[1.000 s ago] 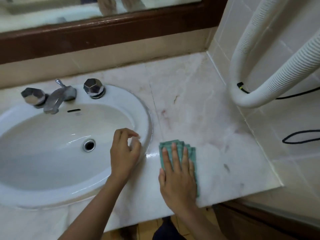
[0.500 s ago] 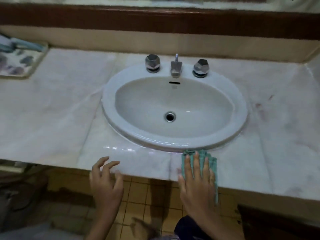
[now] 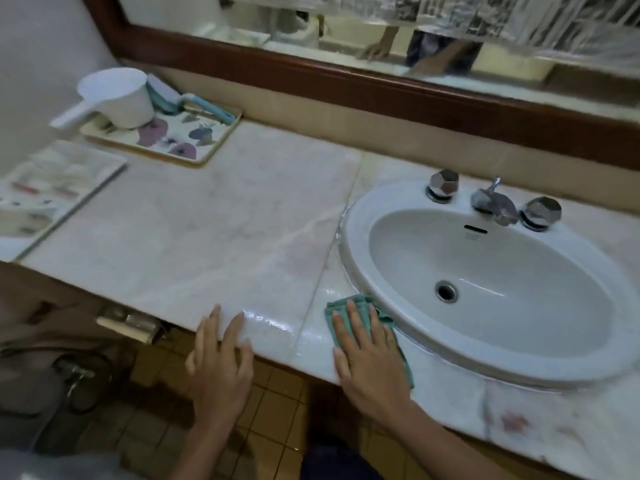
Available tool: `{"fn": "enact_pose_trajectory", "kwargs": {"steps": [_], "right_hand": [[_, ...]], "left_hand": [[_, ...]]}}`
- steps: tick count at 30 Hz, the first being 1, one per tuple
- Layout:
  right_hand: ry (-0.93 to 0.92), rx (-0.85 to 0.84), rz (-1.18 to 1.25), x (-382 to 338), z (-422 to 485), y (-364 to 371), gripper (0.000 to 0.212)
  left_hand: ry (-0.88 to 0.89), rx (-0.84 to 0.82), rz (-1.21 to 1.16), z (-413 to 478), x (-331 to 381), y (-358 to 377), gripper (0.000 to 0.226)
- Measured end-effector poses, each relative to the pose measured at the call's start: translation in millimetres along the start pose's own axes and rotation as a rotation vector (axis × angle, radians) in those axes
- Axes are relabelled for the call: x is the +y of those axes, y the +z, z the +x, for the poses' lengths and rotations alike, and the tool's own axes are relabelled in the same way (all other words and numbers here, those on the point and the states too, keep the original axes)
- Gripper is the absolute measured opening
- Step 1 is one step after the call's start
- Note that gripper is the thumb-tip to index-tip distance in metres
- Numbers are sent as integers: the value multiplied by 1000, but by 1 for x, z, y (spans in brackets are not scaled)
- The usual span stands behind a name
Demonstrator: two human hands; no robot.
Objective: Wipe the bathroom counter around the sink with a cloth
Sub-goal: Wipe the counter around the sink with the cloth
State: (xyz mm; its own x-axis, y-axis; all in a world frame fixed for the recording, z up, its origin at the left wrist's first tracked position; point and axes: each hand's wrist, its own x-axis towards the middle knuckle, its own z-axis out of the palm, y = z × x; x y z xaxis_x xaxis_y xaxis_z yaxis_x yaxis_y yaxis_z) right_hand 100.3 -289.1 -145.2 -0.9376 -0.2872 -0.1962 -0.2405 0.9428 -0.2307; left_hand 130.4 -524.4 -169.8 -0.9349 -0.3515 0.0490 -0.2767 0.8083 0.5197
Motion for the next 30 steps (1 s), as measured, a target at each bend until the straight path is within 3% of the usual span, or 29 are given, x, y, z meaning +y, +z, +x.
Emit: {"fn": "enact_pose_trajectory", "kwargs": {"steps": [6,13,21,26,30], "right_hand": [[52,56,30,-44,97,-8,59],[214,134,55,-69,255,-18,58],[469,159,97,14,391,-70,55],[553,108,96,40,422,-87,56],[443,134,69,-15,372,-60,56]], "left_hand": [[-52,28,-48,69,-12,-10,53],[-93,-38,88,185,-47,-29,54],[-114,-57,182,232,-45,-29,72],[-90,-83,188,236,-46,-33,71],[-60,-92,195,237,-52,-34,69]]}}
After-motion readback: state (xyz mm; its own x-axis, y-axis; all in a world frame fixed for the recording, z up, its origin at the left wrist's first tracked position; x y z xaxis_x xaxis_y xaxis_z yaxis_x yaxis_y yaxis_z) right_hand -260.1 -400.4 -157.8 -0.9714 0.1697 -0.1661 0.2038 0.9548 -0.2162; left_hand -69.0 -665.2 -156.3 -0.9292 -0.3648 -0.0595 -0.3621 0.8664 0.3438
